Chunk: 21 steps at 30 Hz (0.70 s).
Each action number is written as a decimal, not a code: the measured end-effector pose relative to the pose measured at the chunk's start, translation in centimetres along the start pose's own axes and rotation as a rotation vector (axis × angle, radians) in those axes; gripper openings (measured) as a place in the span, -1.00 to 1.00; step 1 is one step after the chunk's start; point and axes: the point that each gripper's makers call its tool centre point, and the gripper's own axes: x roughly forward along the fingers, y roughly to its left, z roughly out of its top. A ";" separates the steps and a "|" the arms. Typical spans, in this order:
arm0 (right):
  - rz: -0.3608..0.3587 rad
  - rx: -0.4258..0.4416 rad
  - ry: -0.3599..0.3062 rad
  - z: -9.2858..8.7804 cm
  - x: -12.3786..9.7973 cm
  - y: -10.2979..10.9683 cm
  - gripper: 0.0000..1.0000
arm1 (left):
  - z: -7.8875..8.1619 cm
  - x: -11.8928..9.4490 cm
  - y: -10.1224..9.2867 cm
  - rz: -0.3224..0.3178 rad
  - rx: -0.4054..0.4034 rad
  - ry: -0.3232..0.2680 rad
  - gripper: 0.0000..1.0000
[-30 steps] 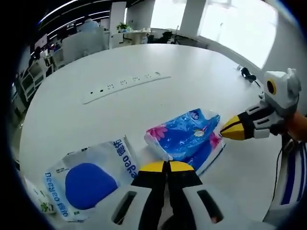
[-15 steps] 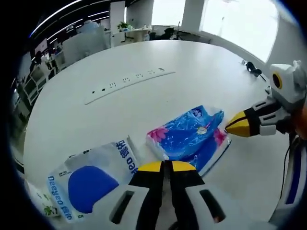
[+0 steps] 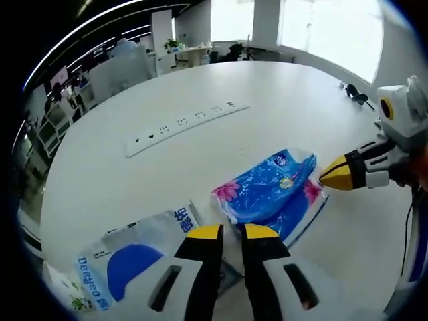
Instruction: Arrange the tabletop items into an orderly group along one side of the table until the central work area is clear of visible clutter.
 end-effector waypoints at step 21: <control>0.007 -0.022 -0.006 -0.1 0.0 0.5 -0.97 | -0.1 -0.1 0.2 0.009 0.014 -0.002 -0.73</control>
